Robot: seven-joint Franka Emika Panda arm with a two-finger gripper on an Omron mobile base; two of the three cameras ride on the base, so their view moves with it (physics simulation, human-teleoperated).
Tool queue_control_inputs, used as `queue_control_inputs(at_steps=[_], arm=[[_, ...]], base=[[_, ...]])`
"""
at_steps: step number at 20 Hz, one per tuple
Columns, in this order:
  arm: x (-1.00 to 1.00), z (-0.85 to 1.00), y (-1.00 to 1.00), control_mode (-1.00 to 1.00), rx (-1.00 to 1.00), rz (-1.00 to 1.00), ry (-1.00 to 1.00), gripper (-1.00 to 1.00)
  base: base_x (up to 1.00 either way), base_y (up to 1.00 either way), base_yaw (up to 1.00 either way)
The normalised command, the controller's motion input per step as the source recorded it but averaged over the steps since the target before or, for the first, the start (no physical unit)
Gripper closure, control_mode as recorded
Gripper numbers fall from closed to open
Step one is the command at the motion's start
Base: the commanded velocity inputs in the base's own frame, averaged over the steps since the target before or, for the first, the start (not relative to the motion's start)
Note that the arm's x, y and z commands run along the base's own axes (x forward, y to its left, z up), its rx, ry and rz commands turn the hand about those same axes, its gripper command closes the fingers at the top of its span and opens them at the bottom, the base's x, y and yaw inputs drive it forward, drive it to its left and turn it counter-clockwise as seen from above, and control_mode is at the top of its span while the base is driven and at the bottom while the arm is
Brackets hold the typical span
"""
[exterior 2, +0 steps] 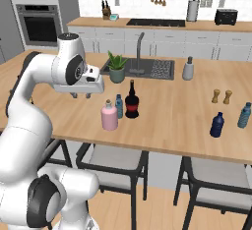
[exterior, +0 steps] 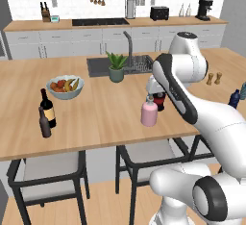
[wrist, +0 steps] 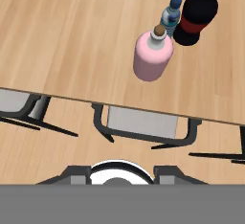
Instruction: Move the plastic bottles in the middle to the plastics group, and the glass bottles in the middle to the glass group.
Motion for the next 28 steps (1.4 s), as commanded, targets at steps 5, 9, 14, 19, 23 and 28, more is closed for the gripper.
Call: queue_control_inputs(at_steps=[5,9,14,19,23,28], arm=[[0.00,0.00,-0.01,-1.00,0.00,0.00,0.00,-1.00],[-0.02,-0.02,0.00,-1.00,0.00,0.00,0.00,-1.00],[-0.03,-0.33,-0.02,-1.00,-0.02,0.00,-0.02,-1.00],[0.15,-0.72,0.00,-1.00,-0.13,0.00,-0.12,-1.00],[0.42,-0.38,-0.17,-1.00,-0.02,-0.10,-0.11,-1.00],[0.85,-0.01,-0.32,-1.00,0.03,-0.12,-0.03,-1.00]], base=[[0.00,0.00,0.00],[0.00,0.00,0.00],[0.00,0.00,0.00],[0.00,0.00,0.00],[0.00,0.00,0.00],[0.00,0.00,0.00]])
